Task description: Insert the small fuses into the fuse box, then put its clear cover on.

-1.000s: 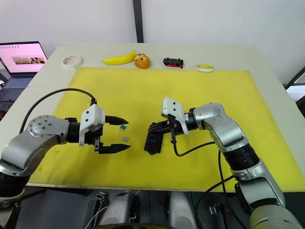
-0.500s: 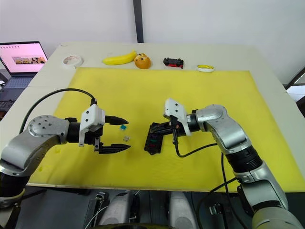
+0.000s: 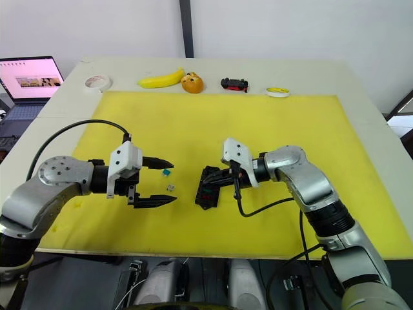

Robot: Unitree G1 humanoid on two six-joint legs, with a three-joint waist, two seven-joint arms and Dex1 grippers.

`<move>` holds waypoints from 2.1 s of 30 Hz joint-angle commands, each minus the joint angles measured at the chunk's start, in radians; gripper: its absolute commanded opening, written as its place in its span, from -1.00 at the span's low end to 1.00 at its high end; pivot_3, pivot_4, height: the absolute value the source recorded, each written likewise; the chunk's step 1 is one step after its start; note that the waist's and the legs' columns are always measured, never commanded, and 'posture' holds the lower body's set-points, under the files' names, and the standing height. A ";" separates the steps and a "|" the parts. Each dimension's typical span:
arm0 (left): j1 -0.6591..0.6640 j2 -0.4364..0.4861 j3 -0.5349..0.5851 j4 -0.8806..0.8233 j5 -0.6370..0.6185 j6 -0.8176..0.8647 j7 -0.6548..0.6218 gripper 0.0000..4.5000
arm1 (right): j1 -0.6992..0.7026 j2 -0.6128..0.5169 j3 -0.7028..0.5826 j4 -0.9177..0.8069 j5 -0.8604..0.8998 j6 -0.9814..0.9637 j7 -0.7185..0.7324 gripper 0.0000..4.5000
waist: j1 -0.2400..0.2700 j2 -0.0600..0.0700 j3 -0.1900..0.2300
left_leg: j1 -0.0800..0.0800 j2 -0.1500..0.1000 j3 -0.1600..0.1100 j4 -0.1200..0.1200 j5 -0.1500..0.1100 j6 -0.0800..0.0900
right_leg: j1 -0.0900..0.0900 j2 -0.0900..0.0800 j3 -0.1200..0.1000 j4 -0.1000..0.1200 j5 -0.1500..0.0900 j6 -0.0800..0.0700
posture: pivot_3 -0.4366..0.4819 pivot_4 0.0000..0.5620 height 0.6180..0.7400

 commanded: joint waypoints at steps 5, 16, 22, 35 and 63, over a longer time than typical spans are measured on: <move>0.010 0.052 0.122 0.007 -0.057 0.045 -0.002 1.00 | -0.112 -0.082 -0.168 -0.153 0.160 0.144 -0.008 -0.98 | 0.001 0.000 0.000 | 0.000 0.000 -0.001 0.000 0.000 0.000 | 0.000 0.000 0.000 0.000 0.000 0.000 | -0.05 -0.47 0.96; 0.290 0.269 0.434 0.088 -0.090 0.090 -0.099 1.00 | -0.017 -0.404 -0.260 -0.014 0.078 -0.086 0.163 -0.16 | -0.001 0.001 0.001 | -0.001 0.000 0.001 -0.002 0.000 0.000 | -0.001 -0.001 0.000 -0.003 -0.001 -0.001 | -0.05 -0.47 0.96; 0.391 0.309 0.546 0.173 -0.067 0.042 -0.148 1.00 | 0.047 -0.495 -0.311 0.046 0.059 -0.147 0.198 0.98 | 0.000 0.001 0.001 | -0.001 0.001 0.002 -0.002 0.000 0.000 | -0.002 -0.002 0.000 -0.003 -0.002 -0.003 | -0.05 -0.47 0.96; 0.308 0.203 0.520 0.036 -0.299 0.271 0.003 1.00 | 0.040 -0.433 -0.309 -0.067 0.123 -0.085 0.111 0.98 | 0.000 0.002 0.001 | -0.001 0.001 0.004 -0.002 0.000 0.000 | -0.002 -0.006 0.000 -0.003 -0.002 -0.003 | -0.05 -0.47 0.96; 0.161 -0.217 0.493 0.329 -1.481 0.425 1.378 1.00 | -0.123 -0.223 -0.175 -0.369 0.211 0.037 -0.108 0.98 | 0.005 0.000 0.000 | -0.001 -0.001 0.001 0.000 0.000 -0.001 | -0.001 -0.007 0.000 -0.001 -0.001 -0.003 | -0.05 -0.47 0.96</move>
